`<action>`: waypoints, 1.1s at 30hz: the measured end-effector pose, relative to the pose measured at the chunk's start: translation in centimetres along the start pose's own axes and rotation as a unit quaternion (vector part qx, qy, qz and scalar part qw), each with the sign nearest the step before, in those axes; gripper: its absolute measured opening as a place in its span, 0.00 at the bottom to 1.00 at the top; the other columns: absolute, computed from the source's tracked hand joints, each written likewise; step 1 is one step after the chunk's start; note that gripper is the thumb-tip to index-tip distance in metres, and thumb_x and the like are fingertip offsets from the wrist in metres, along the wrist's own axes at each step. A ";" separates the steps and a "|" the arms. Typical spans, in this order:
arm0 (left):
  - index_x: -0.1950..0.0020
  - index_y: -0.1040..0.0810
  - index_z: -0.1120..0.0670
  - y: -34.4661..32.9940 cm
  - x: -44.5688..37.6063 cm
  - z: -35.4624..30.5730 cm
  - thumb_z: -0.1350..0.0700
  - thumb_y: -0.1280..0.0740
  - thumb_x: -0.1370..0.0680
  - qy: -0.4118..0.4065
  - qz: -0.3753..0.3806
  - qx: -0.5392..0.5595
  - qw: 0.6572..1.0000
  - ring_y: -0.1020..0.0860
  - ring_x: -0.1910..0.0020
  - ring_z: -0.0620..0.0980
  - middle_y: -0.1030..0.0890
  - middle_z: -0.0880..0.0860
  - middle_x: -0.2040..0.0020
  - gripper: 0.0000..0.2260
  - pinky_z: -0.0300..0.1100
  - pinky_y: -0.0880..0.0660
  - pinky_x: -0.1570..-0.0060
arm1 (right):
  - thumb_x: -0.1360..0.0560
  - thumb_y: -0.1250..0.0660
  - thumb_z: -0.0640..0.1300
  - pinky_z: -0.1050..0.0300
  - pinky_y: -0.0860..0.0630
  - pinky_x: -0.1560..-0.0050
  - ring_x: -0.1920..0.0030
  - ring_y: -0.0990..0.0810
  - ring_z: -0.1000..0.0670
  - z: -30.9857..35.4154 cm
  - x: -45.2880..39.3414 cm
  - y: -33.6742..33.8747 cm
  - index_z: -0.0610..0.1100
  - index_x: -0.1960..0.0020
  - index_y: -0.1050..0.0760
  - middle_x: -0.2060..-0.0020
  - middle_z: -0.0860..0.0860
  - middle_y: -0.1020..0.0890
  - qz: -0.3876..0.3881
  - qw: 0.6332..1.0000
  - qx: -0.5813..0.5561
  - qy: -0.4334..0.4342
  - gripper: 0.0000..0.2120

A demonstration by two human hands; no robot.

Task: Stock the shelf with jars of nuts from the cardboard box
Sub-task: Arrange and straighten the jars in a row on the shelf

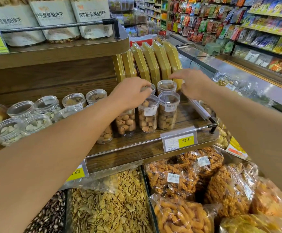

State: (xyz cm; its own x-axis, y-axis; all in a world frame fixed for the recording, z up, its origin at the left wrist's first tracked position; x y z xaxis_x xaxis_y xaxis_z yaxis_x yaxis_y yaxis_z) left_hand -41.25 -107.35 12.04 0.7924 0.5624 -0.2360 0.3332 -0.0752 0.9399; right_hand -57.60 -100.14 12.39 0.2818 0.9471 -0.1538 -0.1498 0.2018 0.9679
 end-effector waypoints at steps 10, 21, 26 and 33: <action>0.36 0.22 0.47 -1.8 -0.4 1.8 0.37 0.48 0.21 -0.020 0.027 0.014 0.999 0.28 0.36 0.50 0.23 0.49 0.37 0.24 0.53 0.32 0.36 | 0.21 0.37 0.43 0.48 0.28 0.39 0.40 0.25 0.45 -0.5 -2.0 -1.7 0.52 0.36 0.22 0.40 0.47 0.24 -0.031 0.998 -0.014 0.058 0.15; 0.33 0.24 0.50 -1.6 -0.4 1.7 0.41 0.45 0.19 -0.019 0.030 0.011 0.999 0.29 0.33 0.48 0.24 0.49 0.33 0.21 0.49 0.32 0.35 | 0.21 0.35 0.45 0.48 0.25 0.41 0.45 0.23 0.47 -1.2 -2.6 -1.6 0.54 0.40 0.20 0.38 0.49 0.22 -0.033 0.998 -0.035 0.047 0.12; 0.30 0.27 0.50 -1.7 -0.3 1.6 0.36 0.48 0.23 -0.015 0.028 -0.001 0.999 0.30 0.32 0.48 0.25 0.48 0.32 0.29 0.55 0.32 0.34 | 0.21 0.40 0.36 0.47 0.26 0.38 0.39 0.23 0.45 -1.5 -3.0 -1.8 0.53 0.37 0.22 0.34 0.49 0.24 -0.013 0.996 -0.066 0.050 0.19; 0.32 0.24 0.52 -1.4 -0.5 1.8 0.40 0.46 0.18 -0.020 0.028 -0.030 0.999 0.28 0.33 0.49 0.23 0.50 0.34 0.23 0.49 0.32 0.35 | 0.22 0.33 0.44 0.46 0.24 0.40 0.43 0.21 0.47 -0.8 -3.4 -1.8 0.54 0.42 0.19 0.39 0.50 0.21 -0.046 0.996 -0.063 0.048 0.11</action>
State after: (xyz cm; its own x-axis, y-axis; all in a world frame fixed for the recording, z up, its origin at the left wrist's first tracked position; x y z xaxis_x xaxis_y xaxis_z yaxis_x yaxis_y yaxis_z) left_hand -41.17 -108.96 10.43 0.8294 0.5252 -0.1906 0.2572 -0.0560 0.9647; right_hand -59.01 -103.51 11.00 0.2089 0.9414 -0.2648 -0.2464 0.3127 0.9173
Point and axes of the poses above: each hand's wrist, its own x-axis away from the middle knuckle, its own y-axis out of the back of the hand, z = x × y, the point moved 7 cm from there along -x, towards the middle knuckle
